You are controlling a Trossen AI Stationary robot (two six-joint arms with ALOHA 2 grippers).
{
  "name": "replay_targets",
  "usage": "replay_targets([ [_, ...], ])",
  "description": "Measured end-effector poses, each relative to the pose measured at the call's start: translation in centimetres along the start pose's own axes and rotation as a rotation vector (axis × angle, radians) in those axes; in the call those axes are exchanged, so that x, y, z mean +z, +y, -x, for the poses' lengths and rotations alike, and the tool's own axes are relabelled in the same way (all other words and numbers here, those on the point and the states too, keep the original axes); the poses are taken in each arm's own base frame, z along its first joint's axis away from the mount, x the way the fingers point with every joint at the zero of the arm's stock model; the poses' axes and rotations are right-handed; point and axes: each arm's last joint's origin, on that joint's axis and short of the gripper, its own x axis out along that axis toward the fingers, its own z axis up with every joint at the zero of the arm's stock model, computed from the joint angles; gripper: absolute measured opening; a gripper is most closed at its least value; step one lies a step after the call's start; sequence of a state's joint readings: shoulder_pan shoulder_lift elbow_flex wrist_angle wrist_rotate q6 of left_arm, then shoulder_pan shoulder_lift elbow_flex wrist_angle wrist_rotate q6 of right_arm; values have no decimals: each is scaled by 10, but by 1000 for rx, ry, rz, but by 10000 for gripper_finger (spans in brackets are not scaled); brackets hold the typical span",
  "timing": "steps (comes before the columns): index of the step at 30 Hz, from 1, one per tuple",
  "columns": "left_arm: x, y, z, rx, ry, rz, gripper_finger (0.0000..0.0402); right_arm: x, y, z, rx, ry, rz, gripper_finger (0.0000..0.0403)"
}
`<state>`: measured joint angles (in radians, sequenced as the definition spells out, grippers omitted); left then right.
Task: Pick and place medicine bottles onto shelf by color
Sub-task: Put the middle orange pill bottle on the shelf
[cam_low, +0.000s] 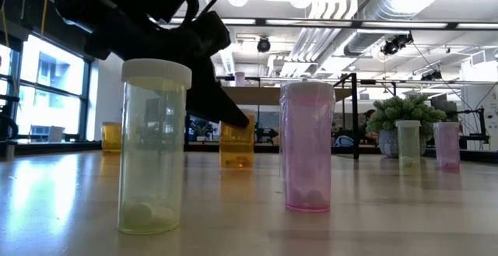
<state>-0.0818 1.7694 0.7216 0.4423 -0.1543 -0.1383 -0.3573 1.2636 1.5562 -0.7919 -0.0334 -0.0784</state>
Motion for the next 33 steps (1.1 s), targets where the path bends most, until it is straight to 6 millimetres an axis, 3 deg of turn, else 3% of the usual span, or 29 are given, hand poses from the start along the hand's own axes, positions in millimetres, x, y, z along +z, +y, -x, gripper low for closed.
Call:
replay_targets([
  [7, 9, 6, 4, 15, -40, 4, 206, -3, 0, 0, 3, 36, 26, 182],
  [16, 22, 24, 14, 58, -79, -18, 206, -3, 0, 0, 3, 36, 23, 256],
  [23, 38, 40, 31, 85, -132, -8, 206, -4, 0, 0, 4, 41, 24, 294],
  [33, 67, 65, 69, 159, -264, -25, 206, -9, 5, -8, 158, 99, -40, 296],
])
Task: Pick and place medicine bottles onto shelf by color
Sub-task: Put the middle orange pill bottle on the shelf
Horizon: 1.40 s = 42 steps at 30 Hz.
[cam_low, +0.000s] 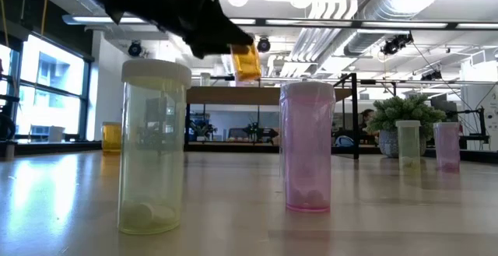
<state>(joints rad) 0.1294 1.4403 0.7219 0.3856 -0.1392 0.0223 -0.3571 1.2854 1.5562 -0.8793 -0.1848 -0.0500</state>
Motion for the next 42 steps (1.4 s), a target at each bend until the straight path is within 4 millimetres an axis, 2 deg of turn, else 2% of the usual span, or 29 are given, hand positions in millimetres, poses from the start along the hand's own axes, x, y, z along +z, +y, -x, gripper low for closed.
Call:
replay_targets([
  [4, 10, 12, 9, 36, -46, 17, 207, -2, 1, -15, 15, 56, 32, 296],
  [8, 18, 19, 16, 57, -82, 28, 207, -3, 6, -39, 44, 103, 96, 296],
  [18, 30, 22, 24, 69, -166, 23, 207, -1, 17, -91, 96, 118, 265, 296],
  [32, 38, 25, 26, 121, -247, -32, 207, -1, 22, -129, 153, 101, 293, 296],
  [42, 42, 26, 27, 143, -281, -50, 207, -1, 21, -143, 151, 80, 272, 296],
])
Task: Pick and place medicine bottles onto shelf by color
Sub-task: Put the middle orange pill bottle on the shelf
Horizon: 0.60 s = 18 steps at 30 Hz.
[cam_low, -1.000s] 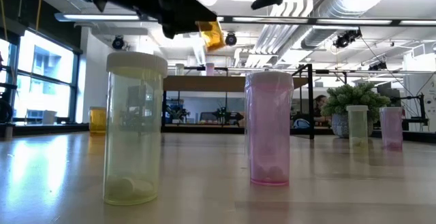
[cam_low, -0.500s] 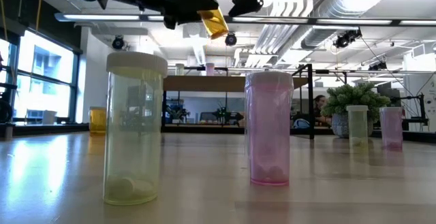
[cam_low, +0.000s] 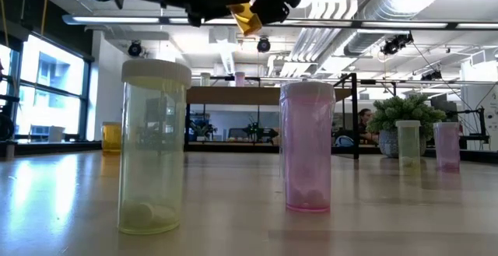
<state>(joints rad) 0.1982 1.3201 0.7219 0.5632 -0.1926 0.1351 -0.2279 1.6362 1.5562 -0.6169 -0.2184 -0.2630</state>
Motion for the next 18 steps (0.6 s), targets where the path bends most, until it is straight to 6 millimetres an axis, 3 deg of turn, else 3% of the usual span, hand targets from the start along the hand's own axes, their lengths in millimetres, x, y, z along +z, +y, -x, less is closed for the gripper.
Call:
replay_targets([
  [10, 3, 2, 0, 11, -33, 7, 207, 3, 3, -2, 1, -27, 11, 290],
  [18, 6, 2, 0, 16, -65, -5, 207, 4, 3, -2, -2, -35, 11, 246],
])
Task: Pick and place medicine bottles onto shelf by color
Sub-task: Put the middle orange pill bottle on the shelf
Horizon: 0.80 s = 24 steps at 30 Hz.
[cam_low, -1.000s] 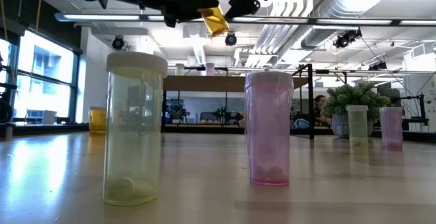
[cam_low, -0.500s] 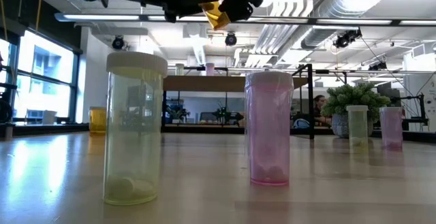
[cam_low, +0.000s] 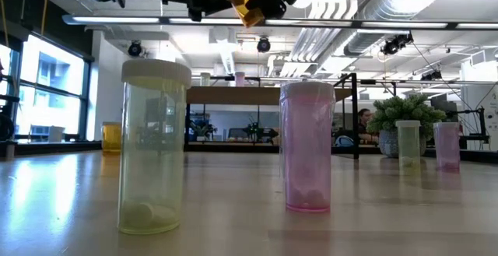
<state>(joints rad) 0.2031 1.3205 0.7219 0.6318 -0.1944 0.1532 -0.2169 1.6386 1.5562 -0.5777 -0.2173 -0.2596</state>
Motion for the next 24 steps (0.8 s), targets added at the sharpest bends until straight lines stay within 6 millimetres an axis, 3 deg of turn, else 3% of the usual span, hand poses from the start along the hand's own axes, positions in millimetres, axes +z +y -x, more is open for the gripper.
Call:
replay_targets([
  [10, 0, 0, 0, -3, 0, -4, 207, 0, 0, 0, -3, 2, -9, 173],
  [18, 0, 0, 0, -2, 2, -8, 214, 0, 0, 0, -1, 6, -19, 166],
  [24, -1, 0, 0, 14, 9, -13, 242, -1, -1, 0, -34, 20, -21, 165],
])
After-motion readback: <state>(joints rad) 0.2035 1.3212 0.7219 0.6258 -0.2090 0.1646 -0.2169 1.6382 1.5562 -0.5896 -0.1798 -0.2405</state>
